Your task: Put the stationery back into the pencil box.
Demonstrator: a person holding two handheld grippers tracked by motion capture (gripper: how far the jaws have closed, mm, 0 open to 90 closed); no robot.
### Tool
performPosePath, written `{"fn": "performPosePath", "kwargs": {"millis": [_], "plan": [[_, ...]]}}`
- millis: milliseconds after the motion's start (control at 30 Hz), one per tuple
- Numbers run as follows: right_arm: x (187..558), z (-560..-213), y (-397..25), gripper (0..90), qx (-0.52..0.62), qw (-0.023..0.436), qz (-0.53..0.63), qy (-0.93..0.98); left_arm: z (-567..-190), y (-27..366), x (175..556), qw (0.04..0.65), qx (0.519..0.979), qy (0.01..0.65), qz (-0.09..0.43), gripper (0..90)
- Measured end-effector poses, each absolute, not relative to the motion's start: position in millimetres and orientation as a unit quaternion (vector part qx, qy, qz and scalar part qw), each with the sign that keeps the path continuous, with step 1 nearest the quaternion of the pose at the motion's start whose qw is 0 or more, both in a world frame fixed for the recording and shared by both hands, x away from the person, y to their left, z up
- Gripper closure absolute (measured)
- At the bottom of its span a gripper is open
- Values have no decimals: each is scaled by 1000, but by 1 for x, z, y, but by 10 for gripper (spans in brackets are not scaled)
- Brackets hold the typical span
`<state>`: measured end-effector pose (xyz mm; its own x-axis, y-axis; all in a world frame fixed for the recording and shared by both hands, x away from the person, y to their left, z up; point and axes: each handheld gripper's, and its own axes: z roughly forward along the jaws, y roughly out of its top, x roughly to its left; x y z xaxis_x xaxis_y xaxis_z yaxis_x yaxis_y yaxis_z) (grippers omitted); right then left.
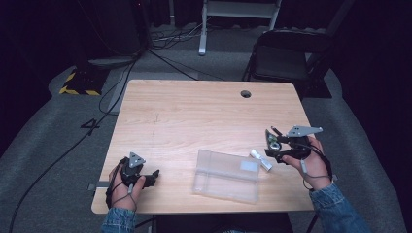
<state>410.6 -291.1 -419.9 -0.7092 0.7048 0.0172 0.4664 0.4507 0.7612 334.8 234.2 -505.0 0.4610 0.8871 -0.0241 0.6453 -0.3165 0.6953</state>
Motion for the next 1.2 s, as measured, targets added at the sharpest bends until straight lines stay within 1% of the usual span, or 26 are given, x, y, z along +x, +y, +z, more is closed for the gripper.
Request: {"fn": "performPosePath", "kwargs": {"millis": [33,67,100,167,267,300,367,433,500,800,900,1000,1200], "plan": [[411,-420,-291,234,349,153,391,838,-505,234,335,326,790,485,185,161],[418,-416,-294,265,353,158,391,835,-505,234,335,326,790,485,185,155],[418,-416,-294,265,353,158,391,835,-505,234,336,325,791,485,186,155],[425,-414,-296,298,355,163,387,835,-505,234,336,325,790,486,185,152],[438,-413,-302,317,365,173,372,836,-505,234,336,326,789,487,185,148],[445,-413,-305,342,370,173,369,835,-505,234,336,326,789,486,184,148],[449,-413,-308,349,374,171,368,834,-505,234,336,326,789,486,184,148],[457,-412,-314,381,381,173,361,834,-505,234,336,326,789,487,184,147],[462,-412,-317,390,386,177,356,833,-505,234,336,325,790,486,185,147],[481,-417,-328,441,412,169,327,834,-505,234,337,326,791,484,183,140],[486,-419,-331,440,411,174,318,836,-505,234,337,326,791,484,183,139],[492,-424,-332,463,419,166,302,840,-505,234,337,326,791,484,183,139],[503,-437,-337,569,426,158,249,855,-505,234,337,326,792,483,183,139]]}}
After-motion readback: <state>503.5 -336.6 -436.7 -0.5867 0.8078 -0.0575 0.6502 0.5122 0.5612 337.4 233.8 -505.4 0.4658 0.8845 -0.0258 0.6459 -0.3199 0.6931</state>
